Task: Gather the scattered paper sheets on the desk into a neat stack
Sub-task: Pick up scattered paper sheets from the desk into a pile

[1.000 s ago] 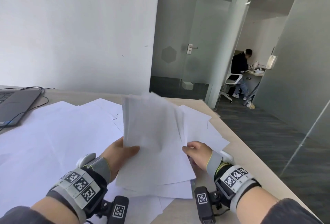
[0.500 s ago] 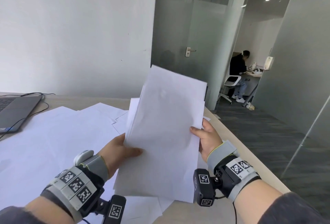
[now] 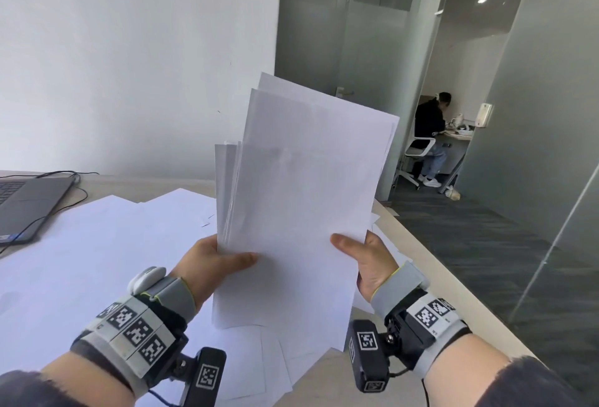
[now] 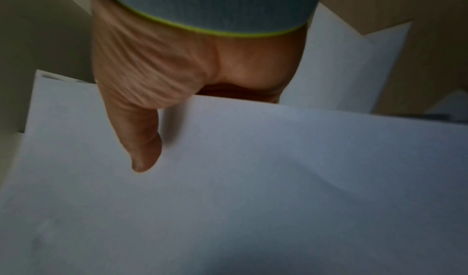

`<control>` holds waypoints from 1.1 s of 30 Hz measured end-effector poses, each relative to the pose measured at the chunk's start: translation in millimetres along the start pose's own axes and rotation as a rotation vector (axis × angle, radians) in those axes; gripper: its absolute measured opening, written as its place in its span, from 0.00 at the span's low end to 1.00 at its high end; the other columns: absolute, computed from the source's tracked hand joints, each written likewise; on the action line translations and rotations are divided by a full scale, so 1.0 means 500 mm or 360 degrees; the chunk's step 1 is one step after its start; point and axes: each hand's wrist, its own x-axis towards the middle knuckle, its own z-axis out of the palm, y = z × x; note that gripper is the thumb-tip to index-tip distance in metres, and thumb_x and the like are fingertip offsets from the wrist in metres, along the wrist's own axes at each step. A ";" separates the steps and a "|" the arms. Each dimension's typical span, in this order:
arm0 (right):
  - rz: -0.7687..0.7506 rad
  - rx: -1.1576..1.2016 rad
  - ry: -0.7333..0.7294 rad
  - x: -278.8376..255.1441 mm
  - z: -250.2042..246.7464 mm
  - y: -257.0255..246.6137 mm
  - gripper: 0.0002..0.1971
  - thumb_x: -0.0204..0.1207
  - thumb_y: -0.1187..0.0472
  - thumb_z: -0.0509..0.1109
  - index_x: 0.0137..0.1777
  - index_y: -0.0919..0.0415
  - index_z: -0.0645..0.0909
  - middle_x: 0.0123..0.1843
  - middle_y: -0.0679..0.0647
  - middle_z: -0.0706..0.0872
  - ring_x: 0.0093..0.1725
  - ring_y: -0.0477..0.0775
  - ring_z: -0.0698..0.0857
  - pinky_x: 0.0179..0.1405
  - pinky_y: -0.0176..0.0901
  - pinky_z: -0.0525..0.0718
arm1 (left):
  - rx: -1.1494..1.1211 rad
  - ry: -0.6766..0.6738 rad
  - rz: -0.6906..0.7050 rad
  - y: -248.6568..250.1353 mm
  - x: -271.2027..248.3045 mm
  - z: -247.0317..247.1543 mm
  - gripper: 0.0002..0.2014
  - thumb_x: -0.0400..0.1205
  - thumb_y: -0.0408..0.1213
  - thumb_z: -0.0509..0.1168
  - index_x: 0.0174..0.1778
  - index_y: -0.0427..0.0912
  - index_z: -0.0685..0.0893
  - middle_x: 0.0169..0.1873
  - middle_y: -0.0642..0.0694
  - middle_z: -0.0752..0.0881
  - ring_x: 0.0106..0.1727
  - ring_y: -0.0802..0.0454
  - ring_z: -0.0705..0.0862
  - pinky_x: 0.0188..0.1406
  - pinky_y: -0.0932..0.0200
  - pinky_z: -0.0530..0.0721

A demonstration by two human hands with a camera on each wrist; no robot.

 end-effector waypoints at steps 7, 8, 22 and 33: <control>0.0020 -0.0025 -0.0105 -0.004 0.003 0.025 0.36 0.34 0.45 0.94 0.45 0.61 0.93 0.51 0.65 0.93 0.52 0.67 0.92 0.56 0.59 0.89 | -0.0075 -0.0008 0.0032 0.007 -0.003 0.004 0.33 0.53 0.43 0.86 0.55 0.39 0.91 0.49 0.41 0.95 0.50 0.42 0.94 0.47 0.53 0.89; 0.0007 -0.0008 -0.0116 -0.004 0.001 0.023 0.36 0.35 0.44 0.94 0.46 0.60 0.93 0.51 0.65 0.93 0.52 0.66 0.92 0.56 0.58 0.89 | -0.0078 0.0000 0.0032 0.009 -0.003 0.001 0.29 0.58 0.40 0.84 0.55 0.39 0.91 0.49 0.41 0.95 0.50 0.41 0.94 0.49 0.51 0.89; -0.0104 0.0002 0.0003 -0.001 0.013 0.004 0.33 0.37 0.41 0.93 0.43 0.56 0.93 0.55 0.68 0.90 0.62 0.75 0.87 0.68 0.76 0.80 | 0.0160 0.0009 0.0089 0.014 -0.018 -0.010 0.22 0.69 0.37 0.81 0.60 0.46 0.88 0.51 0.48 0.95 0.53 0.48 0.93 0.60 0.45 0.87; -0.0248 -0.0011 -0.0118 0.002 0.044 -0.045 0.34 0.38 0.39 0.92 0.46 0.54 0.94 0.50 0.59 0.93 0.56 0.67 0.91 0.65 0.69 0.85 | 0.0021 0.0035 0.0443 0.062 -0.018 0.019 0.29 0.72 0.39 0.78 0.70 0.53 0.80 0.61 0.50 0.91 0.63 0.48 0.90 0.62 0.43 0.86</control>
